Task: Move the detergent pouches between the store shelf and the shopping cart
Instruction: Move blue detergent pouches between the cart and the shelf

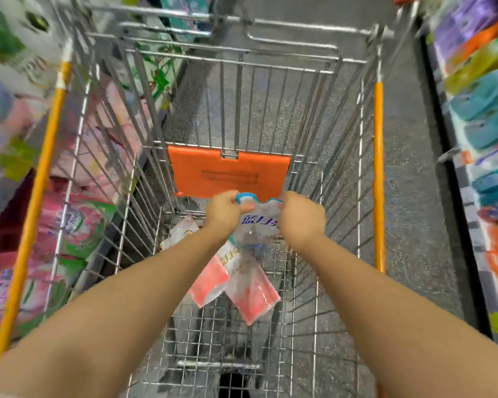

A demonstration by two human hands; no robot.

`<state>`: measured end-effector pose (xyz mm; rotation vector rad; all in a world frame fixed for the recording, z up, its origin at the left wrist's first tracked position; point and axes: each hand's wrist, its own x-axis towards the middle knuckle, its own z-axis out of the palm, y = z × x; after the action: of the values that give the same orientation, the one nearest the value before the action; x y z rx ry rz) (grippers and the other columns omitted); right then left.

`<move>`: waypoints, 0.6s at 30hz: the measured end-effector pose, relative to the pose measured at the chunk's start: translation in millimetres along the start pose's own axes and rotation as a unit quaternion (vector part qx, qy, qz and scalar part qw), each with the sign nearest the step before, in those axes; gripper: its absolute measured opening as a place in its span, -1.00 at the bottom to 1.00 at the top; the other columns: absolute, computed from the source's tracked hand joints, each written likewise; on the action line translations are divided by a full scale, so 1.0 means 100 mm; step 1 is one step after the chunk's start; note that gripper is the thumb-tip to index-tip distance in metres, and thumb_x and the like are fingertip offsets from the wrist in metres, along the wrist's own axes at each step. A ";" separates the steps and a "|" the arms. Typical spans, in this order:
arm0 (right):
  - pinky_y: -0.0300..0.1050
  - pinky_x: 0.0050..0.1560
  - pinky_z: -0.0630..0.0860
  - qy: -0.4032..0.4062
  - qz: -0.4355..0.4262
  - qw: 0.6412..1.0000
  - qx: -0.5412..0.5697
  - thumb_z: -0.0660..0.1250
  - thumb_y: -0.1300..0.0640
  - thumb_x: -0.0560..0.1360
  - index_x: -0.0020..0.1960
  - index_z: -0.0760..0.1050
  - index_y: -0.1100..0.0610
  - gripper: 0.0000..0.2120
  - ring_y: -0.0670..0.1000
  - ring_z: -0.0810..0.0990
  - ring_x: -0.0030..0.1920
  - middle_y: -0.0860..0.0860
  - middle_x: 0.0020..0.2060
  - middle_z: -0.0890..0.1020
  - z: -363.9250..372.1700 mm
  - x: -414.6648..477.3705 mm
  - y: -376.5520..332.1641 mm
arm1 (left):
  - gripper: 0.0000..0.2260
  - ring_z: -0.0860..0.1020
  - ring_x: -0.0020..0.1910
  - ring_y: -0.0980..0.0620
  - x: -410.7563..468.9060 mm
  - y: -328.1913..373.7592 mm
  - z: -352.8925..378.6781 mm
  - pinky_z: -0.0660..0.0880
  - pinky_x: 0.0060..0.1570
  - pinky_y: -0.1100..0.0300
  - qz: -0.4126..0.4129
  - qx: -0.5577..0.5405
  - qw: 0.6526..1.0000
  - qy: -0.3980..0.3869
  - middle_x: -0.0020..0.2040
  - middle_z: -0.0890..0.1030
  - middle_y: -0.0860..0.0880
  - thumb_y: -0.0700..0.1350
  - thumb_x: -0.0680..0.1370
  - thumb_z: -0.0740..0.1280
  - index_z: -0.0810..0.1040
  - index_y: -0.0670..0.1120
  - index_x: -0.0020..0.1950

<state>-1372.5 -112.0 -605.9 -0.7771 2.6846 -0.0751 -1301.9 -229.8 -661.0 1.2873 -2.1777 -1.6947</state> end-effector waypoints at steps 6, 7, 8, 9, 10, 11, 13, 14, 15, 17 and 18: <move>0.00 -0.03 0.41 0.081 -0.037 0.995 0.051 0.15 0.14 0.60 0.16 0.43 0.19 -0.80 0.21 0.58 0.07 0.16 0.05 0.62 -0.58 -0.42 -0.05 | -0.63 0.26 -0.35 0.04 -0.48 0.57 -0.43 0.19 -0.34 0.16 0.112 0.003 0.994 0.021 -0.41 0.29 -0.01 -0.16 0.36 0.51 0.30 -0.06 -0.42; 0.00 -0.02 0.39 0.095 -0.051 0.992 0.059 0.14 0.12 0.61 0.14 0.44 0.19 -0.80 0.21 0.57 0.08 0.16 0.06 0.61 -0.71 -0.52 -0.07 | -0.65 0.29 -0.32 0.05 -0.60 0.65 -0.50 0.24 -0.30 0.15 0.119 -0.008 0.993 0.026 -0.40 0.33 -0.03 -0.17 0.35 0.51 0.33 -0.06 -0.42; 0.00 0.00 0.38 0.107 -0.061 0.990 0.068 0.13 0.09 0.62 0.12 0.45 0.19 -0.78 0.22 0.56 0.09 0.16 0.06 0.61 -0.84 -0.63 -0.07 | -0.69 0.33 -0.30 0.05 -0.73 0.73 -0.56 0.30 -0.28 0.11 0.124 -0.017 0.992 0.032 -0.38 0.38 -0.06 -0.16 0.34 0.52 0.39 -0.09 -0.40; 0.01 0.02 0.36 0.120 -0.071 0.987 0.075 0.13 0.07 0.62 0.11 0.45 0.19 -0.77 0.22 0.55 0.10 0.16 0.07 0.61 -0.97 -0.76 -0.08 | -0.74 0.36 -0.27 0.05 -0.90 0.82 -0.61 0.37 -0.27 0.05 0.136 -0.019 0.990 0.038 -0.34 0.43 -0.09 -0.12 0.33 0.53 0.46 -0.16 -0.36; 0.00 0.04 0.35 0.133 -0.081 0.985 0.078 0.12 0.05 0.62 0.11 0.46 0.19 -0.75 0.22 0.55 0.10 0.16 0.07 0.61 -1.11 -0.90 -0.07 | -0.72 0.38 -0.26 0.06 -1.08 0.92 -0.66 0.43 -0.25 -0.01 0.146 -0.020 0.988 0.049 -0.32 0.46 -0.11 -0.07 0.30 0.52 0.51 -0.23 -0.29; 0.00 0.05 0.35 0.148 -0.091 0.982 0.081 0.12 0.04 0.62 0.11 0.46 0.18 -0.75 0.22 0.55 0.10 0.15 0.06 0.61 -1.24 -1.04 -0.06 | -0.68 0.39 -0.26 0.06 -1.25 1.03 -0.71 0.44 -0.26 -0.01 0.156 -0.023 0.986 0.061 -0.31 0.48 -0.11 -0.03 0.28 0.51 0.53 -0.27 -0.25; -0.01 0.05 0.34 0.181 -0.110 0.973 0.087 0.12 0.04 0.62 0.12 0.47 0.18 -0.75 0.23 0.54 0.10 0.16 0.05 0.62 -1.50 -1.36 -0.02 | -0.73 0.34 -0.32 0.04 -1.67 1.26 -0.78 0.32 -0.35 0.09 0.180 -0.033 0.979 0.091 -0.38 0.42 -0.06 -0.08 0.33 0.51 0.49 -0.22 -0.29; -0.01 0.05 0.34 0.198 -0.123 0.969 0.085 0.13 0.04 0.62 0.12 0.47 0.17 -0.75 0.23 0.54 0.10 0.15 0.05 0.63 -1.63 -1.53 0.00 | -0.77 0.33 -0.34 0.03 -1.91 1.38 -0.81 0.28 -0.38 0.14 0.188 -0.047 0.975 0.105 -0.39 0.40 -0.05 -0.14 0.37 0.50 0.49 -0.21 -0.28; -0.01 0.05 0.34 0.217 -0.136 0.963 0.082 0.13 0.03 0.61 0.11 0.48 0.16 -0.75 0.22 0.55 0.09 0.14 0.04 0.63 -1.76 -1.70 0.02 | -0.81 0.34 -0.34 0.03 -2.14 1.49 -0.84 0.27 -0.38 0.17 0.198 -0.066 0.971 0.117 -0.37 0.41 -0.07 -0.18 0.39 0.48 0.51 -0.24 -0.24; -0.02 0.06 0.31 0.253 -0.162 0.950 0.085 0.14 0.01 0.61 0.10 0.49 0.13 -0.75 0.19 0.55 0.11 0.12 0.04 0.63 -2.04 -2.06 0.06 | -0.80 0.36 -0.30 0.05 -2.61 1.71 -0.91 0.26 -0.33 0.18 0.229 -0.093 0.957 0.152 -0.31 0.42 -0.14 -0.20 0.39 0.47 0.52 -0.30 -0.18; -0.03 0.06 0.30 0.267 -0.175 0.944 0.089 0.14 0.00 0.60 0.09 0.50 0.12 -0.76 0.18 0.55 0.12 0.12 0.04 0.63 -2.18 -2.24 0.07 | -0.81 0.36 -0.28 0.05 -2.84 1.81 -0.95 0.26 -0.31 0.17 0.242 -0.093 0.950 0.174 -0.29 0.42 -0.13 -0.19 0.40 0.47 0.52 -0.27 -0.18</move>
<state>-1273.3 2.6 -332.7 -1.3203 2.9235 -0.6970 -1168.4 -110.6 -360.4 0.8334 -1.8719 -1.3245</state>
